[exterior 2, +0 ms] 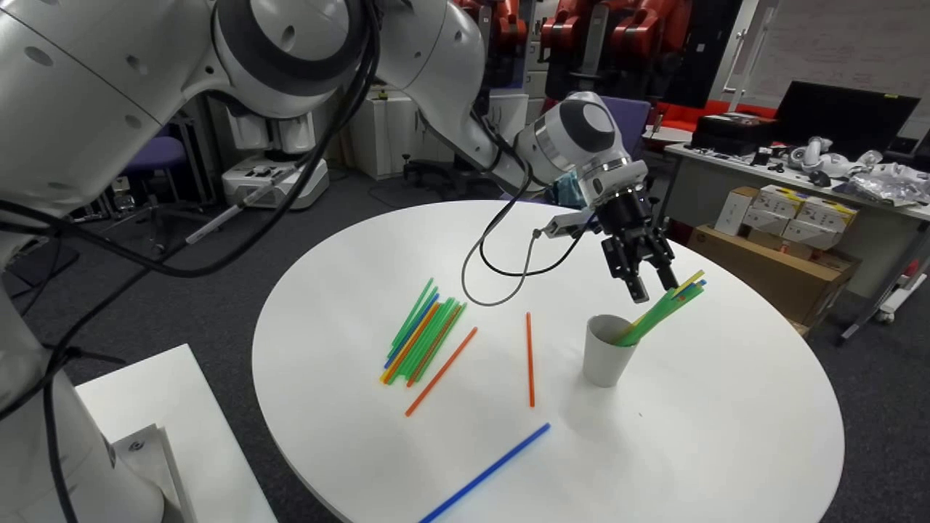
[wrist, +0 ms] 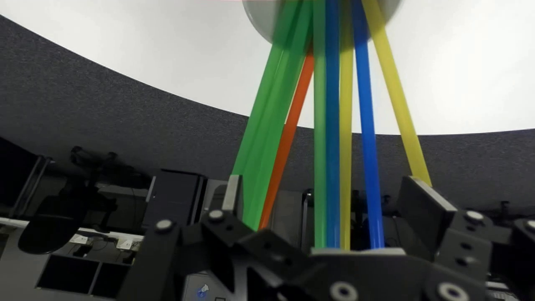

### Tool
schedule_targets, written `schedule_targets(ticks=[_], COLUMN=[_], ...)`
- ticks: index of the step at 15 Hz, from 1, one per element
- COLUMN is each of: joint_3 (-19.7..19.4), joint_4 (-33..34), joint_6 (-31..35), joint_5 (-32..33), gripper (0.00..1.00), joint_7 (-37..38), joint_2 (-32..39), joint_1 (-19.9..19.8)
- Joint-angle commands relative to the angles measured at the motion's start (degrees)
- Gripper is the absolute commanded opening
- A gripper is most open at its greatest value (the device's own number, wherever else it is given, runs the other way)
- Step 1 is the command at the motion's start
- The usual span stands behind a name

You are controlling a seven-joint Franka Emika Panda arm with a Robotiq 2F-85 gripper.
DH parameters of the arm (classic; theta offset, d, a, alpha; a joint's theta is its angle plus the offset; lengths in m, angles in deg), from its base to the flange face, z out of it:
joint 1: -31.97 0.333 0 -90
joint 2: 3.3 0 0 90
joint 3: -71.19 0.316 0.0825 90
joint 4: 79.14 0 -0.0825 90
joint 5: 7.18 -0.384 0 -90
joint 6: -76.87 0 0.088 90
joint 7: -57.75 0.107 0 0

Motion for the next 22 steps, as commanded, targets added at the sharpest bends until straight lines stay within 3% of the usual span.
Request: schedule_targets(ticks=[1, 22], joint_3=[-0.04, -0.21], joint_4=[3.7, 2.96], joint_6=[-2.47, -0.7], joint_5=[1.99, 5.13], gripper=[1.0, 1.0], joint_7=[0.39, 2.72], joint_2=[1.9, 3.15], joint_1=[-1.08, -1.74])
